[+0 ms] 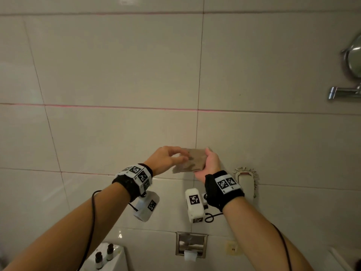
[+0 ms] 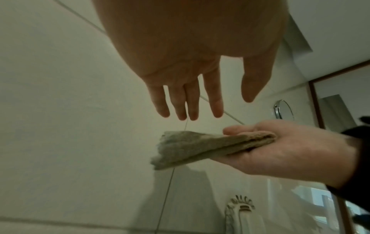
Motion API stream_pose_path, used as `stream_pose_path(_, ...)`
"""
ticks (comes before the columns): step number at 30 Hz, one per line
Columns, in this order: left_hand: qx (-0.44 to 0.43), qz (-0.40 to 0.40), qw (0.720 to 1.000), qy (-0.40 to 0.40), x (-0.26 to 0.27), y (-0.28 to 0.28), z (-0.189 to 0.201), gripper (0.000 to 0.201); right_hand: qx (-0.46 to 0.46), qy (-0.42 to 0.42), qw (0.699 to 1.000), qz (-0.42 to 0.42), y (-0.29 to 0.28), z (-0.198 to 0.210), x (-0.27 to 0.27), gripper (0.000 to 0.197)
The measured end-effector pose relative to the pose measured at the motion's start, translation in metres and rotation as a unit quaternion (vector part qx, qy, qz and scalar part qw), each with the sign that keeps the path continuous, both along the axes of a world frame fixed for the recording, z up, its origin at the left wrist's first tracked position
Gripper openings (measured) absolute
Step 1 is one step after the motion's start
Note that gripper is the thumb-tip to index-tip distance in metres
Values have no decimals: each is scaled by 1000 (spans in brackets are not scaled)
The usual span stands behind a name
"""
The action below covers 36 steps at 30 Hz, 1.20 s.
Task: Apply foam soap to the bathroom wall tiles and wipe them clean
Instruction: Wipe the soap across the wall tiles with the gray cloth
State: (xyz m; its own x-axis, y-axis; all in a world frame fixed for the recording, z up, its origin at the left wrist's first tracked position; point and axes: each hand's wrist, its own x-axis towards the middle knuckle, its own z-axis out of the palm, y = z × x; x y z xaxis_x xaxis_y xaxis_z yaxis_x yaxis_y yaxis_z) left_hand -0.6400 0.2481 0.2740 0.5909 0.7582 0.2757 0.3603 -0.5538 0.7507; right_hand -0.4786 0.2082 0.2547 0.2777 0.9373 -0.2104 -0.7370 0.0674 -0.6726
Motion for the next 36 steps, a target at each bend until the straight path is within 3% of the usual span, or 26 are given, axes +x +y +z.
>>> stream_pose_path(2, 43, 20, 999, 9, 1, 8, 19, 28, 22, -25, 999, -39, 7, 21, 12, 57)
stream_pose_path(6, 125, 58, 990, 20, 11, 27, 66, 52, 48, -71, 985, -152, 19, 85, 36, 37)
stream_pose_path(8, 168, 83, 982, 28, 19, 36, 94, 59, 57, -105, 973, -197, 26, 124, 47, 39)
stream_pose_path(12, 235, 136, 961, 43, 31, 48, 152, 66, 78, -174, 936, -295, 55, 191, 70, 56)
stream_pose_path(17, 280, 181, 938, 90, 39, 65, 208, 69, 137, -319, 882, -318, 68, 244, 79, 55)
stream_pose_path(22, 295, 217, 922, 127, 43, 83, 247, 73, 162, -474, 807, -314, 88, 276, 80, 67)
stream_pose_path(25, 307, 241, 908, 150, 44, 95, 262, 75, 167, -570, 730, -339, 90, 291, 87, 65)
stream_pose_path(31, 336, 260, 892, 157, 45, 123, 277, 79, 137, -642, 632, -411, 88, 314, 106, 63)
stream_pose_path(36, 388, 269, 870, 141, 46, 138, 275, 81, 114, -725, 486, -475, 97, 315, 121, 65)
